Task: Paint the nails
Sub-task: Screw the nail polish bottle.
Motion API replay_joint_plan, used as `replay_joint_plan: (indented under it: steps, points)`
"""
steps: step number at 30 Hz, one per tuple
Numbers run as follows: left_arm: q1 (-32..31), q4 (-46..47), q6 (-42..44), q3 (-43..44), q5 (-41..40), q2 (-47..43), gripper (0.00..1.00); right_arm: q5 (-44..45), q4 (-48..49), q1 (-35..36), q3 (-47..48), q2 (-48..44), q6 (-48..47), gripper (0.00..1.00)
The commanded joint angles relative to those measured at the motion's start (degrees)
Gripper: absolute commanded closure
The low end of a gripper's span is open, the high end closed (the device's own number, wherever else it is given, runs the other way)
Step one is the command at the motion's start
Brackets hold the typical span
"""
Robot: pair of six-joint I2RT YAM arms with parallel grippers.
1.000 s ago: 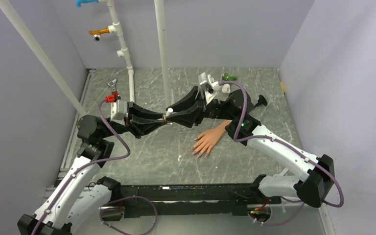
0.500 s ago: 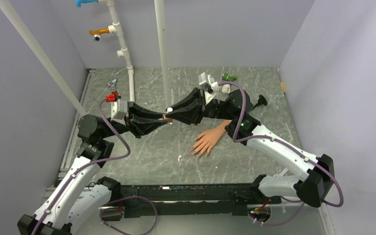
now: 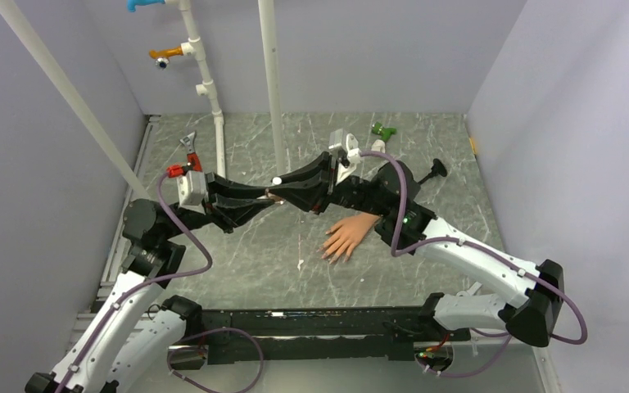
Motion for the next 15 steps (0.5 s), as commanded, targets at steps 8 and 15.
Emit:
replay_joint_plan:
  steps: [8, 15]
  points:
    - [0.10, 0.14, 3.37, 0.58, -8.74, -2.47, 1.00, 20.56, -10.93, 13.08, 4.09, 1.47, -8.15, 1.00]
    - [0.07, -1.06, 4.36, 0.52, -11.13, -3.33, 1.00, 28.19, -16.15, 16.59, 7.31, 3.07, -11.25, 1.00]
